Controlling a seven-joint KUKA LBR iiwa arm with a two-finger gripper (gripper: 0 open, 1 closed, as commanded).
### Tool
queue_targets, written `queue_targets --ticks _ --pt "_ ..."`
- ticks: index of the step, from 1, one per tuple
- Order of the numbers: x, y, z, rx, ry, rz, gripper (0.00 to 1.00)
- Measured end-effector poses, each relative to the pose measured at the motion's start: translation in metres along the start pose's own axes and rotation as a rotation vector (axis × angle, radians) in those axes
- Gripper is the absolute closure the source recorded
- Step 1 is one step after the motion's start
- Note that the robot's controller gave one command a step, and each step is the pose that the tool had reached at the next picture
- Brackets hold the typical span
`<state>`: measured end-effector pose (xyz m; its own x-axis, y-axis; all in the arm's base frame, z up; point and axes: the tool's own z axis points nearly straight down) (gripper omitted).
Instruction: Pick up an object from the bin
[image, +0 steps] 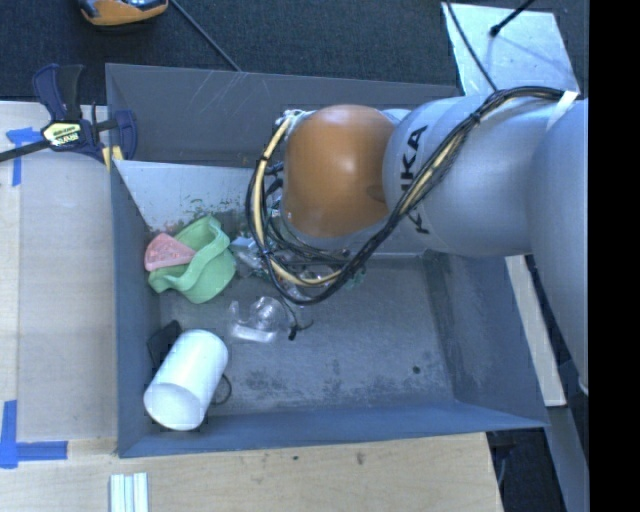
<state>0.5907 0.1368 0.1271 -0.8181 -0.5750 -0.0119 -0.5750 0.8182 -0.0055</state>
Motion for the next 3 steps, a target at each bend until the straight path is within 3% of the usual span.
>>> queue_targets --ticks 1,2,3 --pt "-0.005 -0.014 0.029 -0.008 0.014 -0.076 0.0" --pt "-0.033 0.004 0.038 0.0 0.013 -0.156 0.0" --pt "-0.027 0.044 0.041 -0.008 0.008 -0.342 0.0"
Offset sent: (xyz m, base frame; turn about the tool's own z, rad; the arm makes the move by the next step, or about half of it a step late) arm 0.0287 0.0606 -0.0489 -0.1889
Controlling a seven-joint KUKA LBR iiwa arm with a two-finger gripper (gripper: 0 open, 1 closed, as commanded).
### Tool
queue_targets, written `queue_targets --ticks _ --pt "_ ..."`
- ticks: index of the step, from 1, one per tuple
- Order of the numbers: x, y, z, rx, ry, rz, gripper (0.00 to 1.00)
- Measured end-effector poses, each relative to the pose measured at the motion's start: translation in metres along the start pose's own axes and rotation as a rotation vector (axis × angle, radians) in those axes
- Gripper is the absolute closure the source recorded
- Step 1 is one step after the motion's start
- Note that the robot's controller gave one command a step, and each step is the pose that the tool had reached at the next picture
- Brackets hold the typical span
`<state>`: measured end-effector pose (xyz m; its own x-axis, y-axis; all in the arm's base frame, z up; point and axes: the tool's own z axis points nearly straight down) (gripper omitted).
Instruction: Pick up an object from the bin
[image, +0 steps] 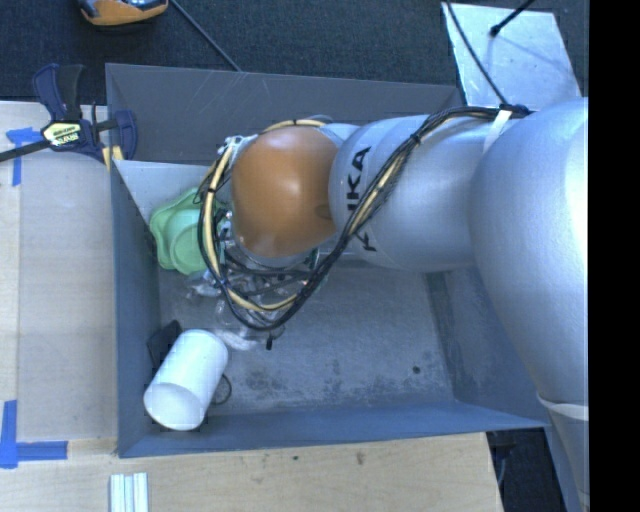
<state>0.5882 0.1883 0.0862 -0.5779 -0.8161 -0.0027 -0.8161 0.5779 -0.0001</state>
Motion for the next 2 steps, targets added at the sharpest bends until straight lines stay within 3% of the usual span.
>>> queue_targets --ticks 1,2 --pt "-0.017 0.006 0.007 0.001 0.001 -0.179 0.0" --pt "0.017 0.024 0.012 0.002 -0.004 -0.374 0.0"
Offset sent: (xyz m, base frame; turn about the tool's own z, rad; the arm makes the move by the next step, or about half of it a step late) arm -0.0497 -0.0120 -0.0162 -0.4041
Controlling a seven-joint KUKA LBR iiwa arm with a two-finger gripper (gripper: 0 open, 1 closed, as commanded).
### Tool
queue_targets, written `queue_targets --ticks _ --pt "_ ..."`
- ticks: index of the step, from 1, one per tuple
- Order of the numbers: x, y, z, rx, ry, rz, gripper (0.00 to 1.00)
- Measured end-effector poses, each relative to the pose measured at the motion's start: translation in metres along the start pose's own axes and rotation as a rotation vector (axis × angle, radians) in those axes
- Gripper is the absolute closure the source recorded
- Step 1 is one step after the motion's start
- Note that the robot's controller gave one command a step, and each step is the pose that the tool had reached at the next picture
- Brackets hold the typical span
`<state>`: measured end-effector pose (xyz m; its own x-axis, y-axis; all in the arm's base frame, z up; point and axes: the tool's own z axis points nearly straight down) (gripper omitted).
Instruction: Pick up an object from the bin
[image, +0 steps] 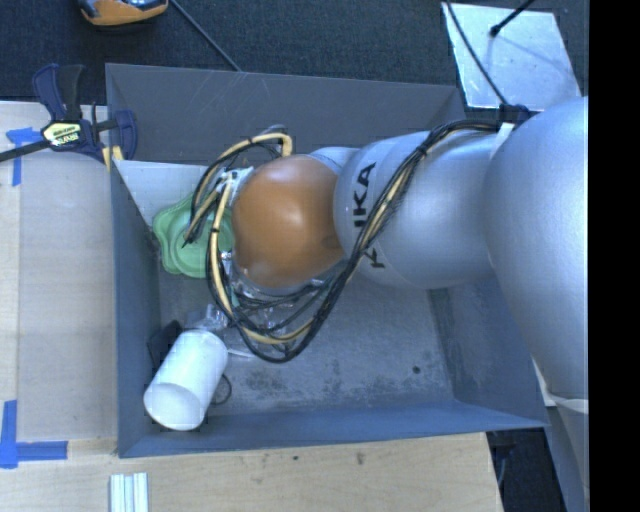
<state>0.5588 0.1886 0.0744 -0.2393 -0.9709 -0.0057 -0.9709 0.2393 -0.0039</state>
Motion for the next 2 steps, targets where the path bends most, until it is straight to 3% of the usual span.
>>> queue_targets --ticks 1,2 --pt "0.0746 0.0067 -0.007 -0.001 0.009 -0.091 1.0" --pt "0.0745 0.0066 -0.007 -0.002 0.009 -0.09 1.0"
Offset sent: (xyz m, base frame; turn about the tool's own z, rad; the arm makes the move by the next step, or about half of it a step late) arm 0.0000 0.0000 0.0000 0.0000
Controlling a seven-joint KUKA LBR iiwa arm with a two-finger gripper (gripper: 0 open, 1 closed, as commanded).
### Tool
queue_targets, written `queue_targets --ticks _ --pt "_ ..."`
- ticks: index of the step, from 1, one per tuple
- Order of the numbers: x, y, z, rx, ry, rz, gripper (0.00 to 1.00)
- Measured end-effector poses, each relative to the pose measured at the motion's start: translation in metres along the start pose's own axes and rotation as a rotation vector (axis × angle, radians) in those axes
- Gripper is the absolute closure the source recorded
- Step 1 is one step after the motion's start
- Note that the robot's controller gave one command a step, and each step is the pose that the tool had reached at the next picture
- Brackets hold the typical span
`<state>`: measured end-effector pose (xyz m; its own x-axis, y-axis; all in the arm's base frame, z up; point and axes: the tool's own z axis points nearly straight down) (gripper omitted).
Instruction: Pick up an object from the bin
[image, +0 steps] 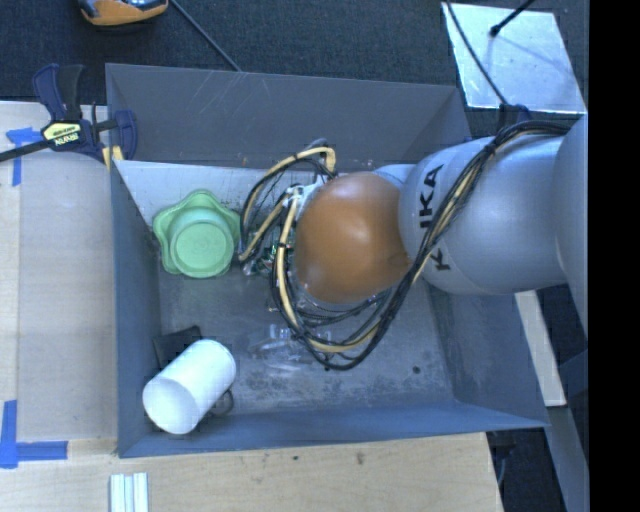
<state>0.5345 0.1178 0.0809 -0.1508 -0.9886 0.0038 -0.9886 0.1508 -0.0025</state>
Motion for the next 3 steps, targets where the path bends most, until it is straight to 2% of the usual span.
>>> queue_targets --ticks 1,2,3 --pt "0.014 -0.031 -0.046 -0.005 -0.006 -0.034 1.0" --pt "0.015 -0.03 -0.064 0.007 -0.008 -0.027 1.0" --pt "-0.007 -0.044 -0.098 -0.007 -0.005 -0.03 1.0"
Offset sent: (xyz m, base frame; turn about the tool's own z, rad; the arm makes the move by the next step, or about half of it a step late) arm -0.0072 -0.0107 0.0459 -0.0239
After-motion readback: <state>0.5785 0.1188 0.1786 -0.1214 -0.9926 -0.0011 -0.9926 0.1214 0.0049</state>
